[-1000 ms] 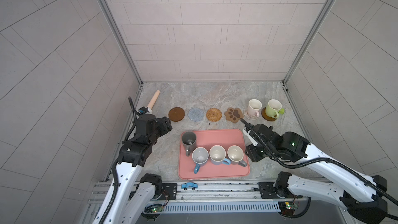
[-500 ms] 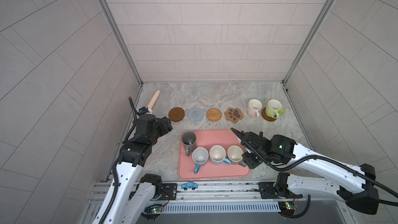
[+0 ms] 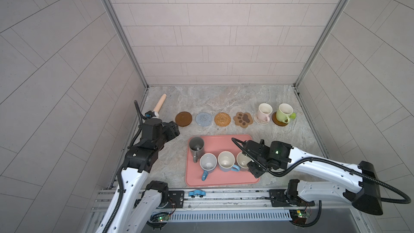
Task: Place cups on coasters
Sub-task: Pick up the cup from the tray.
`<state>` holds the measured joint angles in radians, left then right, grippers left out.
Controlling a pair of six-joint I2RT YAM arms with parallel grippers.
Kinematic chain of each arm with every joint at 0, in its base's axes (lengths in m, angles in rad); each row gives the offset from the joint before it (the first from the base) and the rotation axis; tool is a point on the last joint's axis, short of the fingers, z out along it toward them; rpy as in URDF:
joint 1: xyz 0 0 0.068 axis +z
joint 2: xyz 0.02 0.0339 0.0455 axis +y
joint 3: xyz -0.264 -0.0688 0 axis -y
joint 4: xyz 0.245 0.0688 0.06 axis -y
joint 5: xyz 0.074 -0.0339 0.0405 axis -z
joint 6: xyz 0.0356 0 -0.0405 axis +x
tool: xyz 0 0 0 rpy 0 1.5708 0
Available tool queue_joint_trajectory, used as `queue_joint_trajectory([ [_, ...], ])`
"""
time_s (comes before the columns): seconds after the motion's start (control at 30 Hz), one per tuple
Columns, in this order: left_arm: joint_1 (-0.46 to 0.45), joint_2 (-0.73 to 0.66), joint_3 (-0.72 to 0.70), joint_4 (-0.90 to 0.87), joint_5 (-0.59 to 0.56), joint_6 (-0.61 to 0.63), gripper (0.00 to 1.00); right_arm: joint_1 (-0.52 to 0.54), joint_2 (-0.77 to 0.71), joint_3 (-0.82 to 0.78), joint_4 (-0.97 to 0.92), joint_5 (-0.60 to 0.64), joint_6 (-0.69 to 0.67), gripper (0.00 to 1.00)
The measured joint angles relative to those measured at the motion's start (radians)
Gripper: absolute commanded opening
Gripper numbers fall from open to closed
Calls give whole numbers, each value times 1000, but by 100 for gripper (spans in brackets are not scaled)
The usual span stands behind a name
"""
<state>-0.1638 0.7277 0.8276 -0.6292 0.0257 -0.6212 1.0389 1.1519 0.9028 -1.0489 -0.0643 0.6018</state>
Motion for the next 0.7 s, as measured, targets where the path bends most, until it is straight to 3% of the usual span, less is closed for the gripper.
queue_joint_trajectory([
  [0.47,0,18,-2,4,4,1,79,2,43,-60,32,-3,-34,38],
  [0.7,0,36,-2,4,3,5,79,2,105,-60,62,-2,-45,27],
])
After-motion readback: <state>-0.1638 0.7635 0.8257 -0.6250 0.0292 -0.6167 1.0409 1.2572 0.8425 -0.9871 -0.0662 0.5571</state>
